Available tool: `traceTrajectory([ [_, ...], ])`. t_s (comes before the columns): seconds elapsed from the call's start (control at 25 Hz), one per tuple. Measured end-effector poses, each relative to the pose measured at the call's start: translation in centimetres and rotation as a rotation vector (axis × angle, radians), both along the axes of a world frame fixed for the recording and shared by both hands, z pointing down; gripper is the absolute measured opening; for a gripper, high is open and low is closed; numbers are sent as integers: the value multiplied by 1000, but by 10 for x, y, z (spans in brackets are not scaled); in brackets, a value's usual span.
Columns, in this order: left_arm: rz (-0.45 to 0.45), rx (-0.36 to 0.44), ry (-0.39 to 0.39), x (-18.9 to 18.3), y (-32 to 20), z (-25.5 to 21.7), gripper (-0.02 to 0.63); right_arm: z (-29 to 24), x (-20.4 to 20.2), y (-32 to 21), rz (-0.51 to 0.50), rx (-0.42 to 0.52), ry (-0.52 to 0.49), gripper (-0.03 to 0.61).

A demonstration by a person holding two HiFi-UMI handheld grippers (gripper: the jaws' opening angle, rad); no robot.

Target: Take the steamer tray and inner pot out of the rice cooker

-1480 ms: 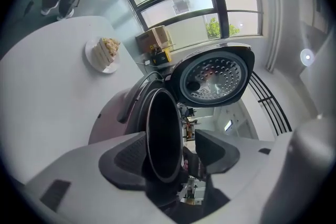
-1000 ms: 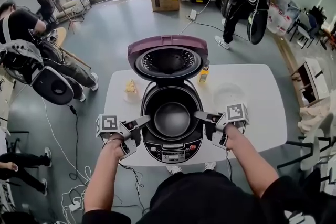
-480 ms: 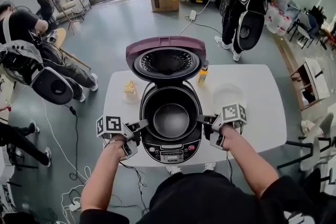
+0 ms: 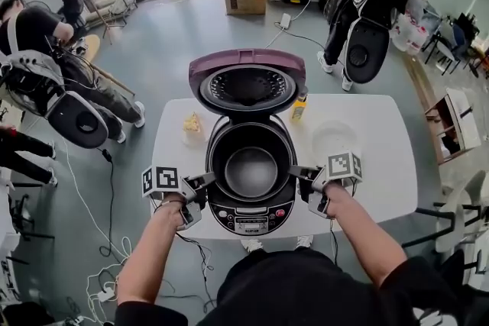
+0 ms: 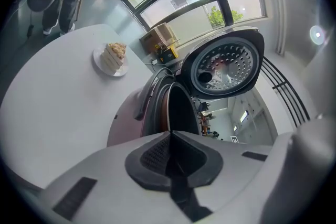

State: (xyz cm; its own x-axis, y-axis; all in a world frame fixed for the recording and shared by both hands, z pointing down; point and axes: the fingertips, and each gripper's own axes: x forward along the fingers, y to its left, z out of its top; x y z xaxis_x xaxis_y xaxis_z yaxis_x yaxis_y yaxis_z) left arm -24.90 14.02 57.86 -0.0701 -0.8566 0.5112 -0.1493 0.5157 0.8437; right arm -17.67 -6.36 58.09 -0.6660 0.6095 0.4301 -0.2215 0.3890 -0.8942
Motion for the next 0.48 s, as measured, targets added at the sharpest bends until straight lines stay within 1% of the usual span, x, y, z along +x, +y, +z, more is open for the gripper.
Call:
traceTrajectory([
  [0.16, -5, 10, -1, 0, 0, -5, 11, -7, 2, 0, -13, 5, -25, 9],
  [0.28, 3, 20, -18, 0, 1, -15, 12, -19, 2, 2, -8, 6, -48, 9],
  [0.36, 9, 28, -45, 2, 2, -25, 12, -30, 3, 3, 0, 8, -77, 9],
  [0.48, 23, 37, -111, 5, 4, -44, 15, -47, 6, 4, 13, 37, -129, 9],
])
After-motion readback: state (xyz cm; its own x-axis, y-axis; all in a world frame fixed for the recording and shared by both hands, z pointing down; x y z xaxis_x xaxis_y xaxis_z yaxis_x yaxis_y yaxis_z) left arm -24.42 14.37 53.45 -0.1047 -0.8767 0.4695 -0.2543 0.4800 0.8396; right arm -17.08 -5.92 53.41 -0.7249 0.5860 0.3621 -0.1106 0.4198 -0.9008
